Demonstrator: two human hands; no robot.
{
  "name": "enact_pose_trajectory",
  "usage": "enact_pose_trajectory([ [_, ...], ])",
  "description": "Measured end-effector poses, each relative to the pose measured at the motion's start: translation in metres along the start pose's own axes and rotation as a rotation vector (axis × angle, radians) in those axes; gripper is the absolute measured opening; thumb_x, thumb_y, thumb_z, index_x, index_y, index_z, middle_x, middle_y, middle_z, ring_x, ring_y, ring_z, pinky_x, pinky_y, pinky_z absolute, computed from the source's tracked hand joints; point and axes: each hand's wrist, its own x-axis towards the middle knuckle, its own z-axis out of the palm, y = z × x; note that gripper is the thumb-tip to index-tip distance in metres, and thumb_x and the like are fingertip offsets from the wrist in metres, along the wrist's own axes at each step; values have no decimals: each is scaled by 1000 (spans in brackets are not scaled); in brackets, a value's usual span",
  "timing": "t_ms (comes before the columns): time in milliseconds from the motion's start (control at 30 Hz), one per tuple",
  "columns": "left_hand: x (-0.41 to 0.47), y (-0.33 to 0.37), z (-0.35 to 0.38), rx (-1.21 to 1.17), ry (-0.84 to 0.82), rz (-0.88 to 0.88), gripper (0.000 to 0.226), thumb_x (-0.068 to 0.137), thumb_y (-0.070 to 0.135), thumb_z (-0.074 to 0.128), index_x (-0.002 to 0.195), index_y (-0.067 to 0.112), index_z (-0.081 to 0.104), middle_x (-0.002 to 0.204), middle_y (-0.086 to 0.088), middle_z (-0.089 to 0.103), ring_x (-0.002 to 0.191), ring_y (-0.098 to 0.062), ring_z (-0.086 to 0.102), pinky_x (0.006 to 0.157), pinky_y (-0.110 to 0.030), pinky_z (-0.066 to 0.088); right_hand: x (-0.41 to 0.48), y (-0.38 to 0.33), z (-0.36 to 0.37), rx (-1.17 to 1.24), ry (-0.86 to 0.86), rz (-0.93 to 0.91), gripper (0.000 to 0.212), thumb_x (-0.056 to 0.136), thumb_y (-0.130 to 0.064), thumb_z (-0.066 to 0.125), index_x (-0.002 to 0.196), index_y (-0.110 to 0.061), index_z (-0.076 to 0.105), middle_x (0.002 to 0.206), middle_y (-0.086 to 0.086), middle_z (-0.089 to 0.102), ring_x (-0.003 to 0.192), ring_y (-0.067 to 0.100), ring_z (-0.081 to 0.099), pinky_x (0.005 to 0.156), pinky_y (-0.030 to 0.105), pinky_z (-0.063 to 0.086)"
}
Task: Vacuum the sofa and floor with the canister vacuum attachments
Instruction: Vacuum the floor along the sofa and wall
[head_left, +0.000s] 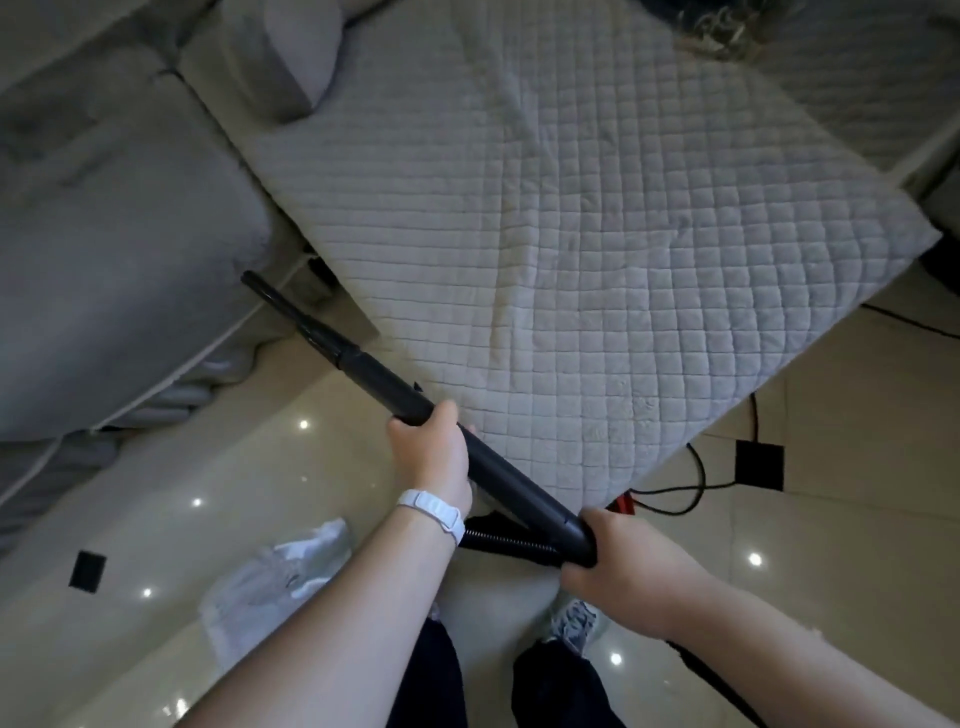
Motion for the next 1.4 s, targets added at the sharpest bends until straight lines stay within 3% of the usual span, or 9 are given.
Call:
enact_pose_trajectory([
  [100,17,-4,-30,-52,35,-20,33,89,11,58,121,8,51,91,-4,61,65,-17,63,51,-25,52,9,-18,27,-1,-51,-21,17,83,-33,65,96,-26,55,80,-6,62,64,8,58,54,20,44],
  [333,70,-36,-107,-109,127,-108,34,88,11,55,122,10,49,93,-4,60,65,-18,62,54,-30,49,39,-46,98,-101,-169,28,19,75,-40,65,86,-34,51,81,-5,64,72,13,65,69,33,56],
  [467,97,-67,-146,-134,127,-187,29,85,11,53,114,7,51,85,-5,60,58,-18,60,53,-29,47,51,-58,138,-111,-246,110,19,79,-36,67,94,-29,57,82,-1,70,60,15,68,59,32,58],
  [600,120,-104,-171,-131,62,-289,15,84,11,51,100,10,51,82,-7,60,49,-13,57,40,-20,43,58,-62,180,-71,-299,193,18,79,-25,64,96,-21,58,74,2,66,51,16,65,53,28,54],
  [700,138,-137,-180,-144,31,-321,9,84,10,52,93,10,49,75,-4,55,51,-16,56,40,-19,42,67,-52,213,-161,-271,222,28,72,-33,66,97,-23,60,92,2,68,65,16,65,61,26,54],
  [800,152,-173,-184,-156,0,-362,8,85,8,52,90,10,47,76,-4,51,50,-17,55,44,-20,45,77,-34,240,-140,-259,289,30,71,-29,66,100,-21,63,100,5,67,71,15,64,56,18,47],
  [967,173,-228,-188,-121,-27,-387,10,85,9,55,94,8,49,78,-7,54,45,-17,58,46,-23,48,91,-13,262,-98,-300,353,31,70,-24,65,100,-18,59,81,8,68,48,14,60,47,23,49],
  [1133,189,-269,-183,-94,-65,-484,14,89,12,57,102,7,56,77,-5,56,51,-18,61,44,-22,48,102,5,274,-56,-320,338,14,76,-19,61,86,-12,56,60,5,58,44,20,53,49,27,47],
  [1400,200,-315,-162,-90,-90,-452,27,87,15,58,113,8,56,85,-7,60,59,-21,65,54,-28,54,117,41,284,-107,-299,310,13,80,-23,63,89,-15,58,61,0,58,47,15,56,48,25,48],
])
